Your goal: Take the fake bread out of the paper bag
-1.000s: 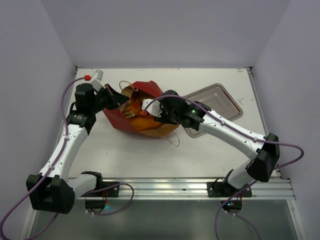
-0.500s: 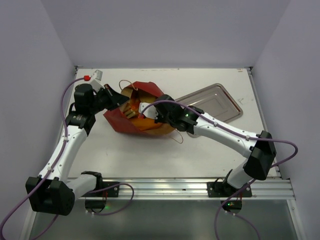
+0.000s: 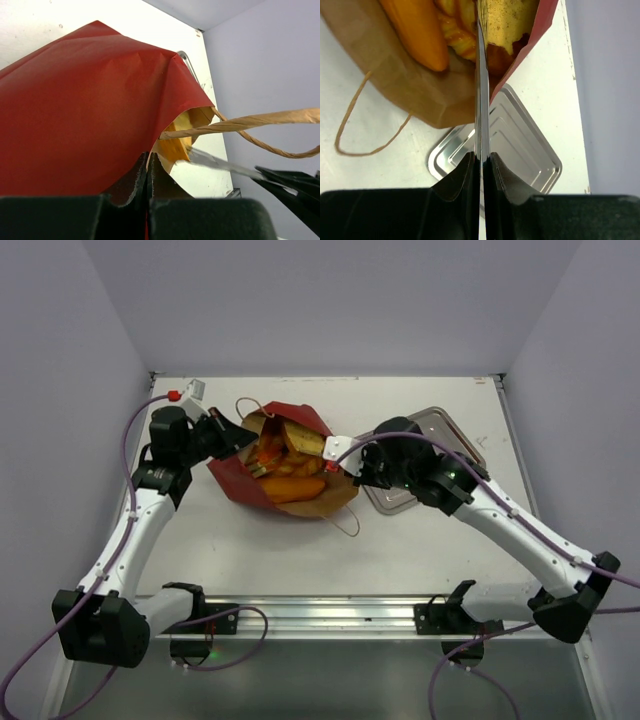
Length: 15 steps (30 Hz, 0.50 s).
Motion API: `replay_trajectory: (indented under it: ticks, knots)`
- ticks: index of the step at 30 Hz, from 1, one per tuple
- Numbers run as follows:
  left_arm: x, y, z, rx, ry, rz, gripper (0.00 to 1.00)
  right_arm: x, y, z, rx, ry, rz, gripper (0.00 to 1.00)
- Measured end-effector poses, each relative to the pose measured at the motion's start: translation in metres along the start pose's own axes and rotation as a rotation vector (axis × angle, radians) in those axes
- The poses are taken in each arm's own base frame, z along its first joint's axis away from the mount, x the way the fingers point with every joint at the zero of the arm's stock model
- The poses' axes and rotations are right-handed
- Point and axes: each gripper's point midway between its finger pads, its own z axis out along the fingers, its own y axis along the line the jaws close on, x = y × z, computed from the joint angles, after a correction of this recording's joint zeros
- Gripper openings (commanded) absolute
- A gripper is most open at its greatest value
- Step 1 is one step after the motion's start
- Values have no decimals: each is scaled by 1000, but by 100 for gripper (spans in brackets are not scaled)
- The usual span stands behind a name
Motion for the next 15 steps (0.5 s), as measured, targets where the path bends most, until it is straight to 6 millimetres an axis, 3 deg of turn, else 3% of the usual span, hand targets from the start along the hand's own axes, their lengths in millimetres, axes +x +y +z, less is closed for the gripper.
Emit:
replay_trajectory:
  ticks: [4,11,15]
  knots:
    - [-7,1,6,-15,-7,-4,0,3,11,-31,-77,-71,20,4]
    - [-23,3,17,-48,-25,-14,0,12,59,-82,-316,-178,39,3]
    - [-30,6,23,-65,-35,-16,0,12,62,-104,-340,-227,81,2]
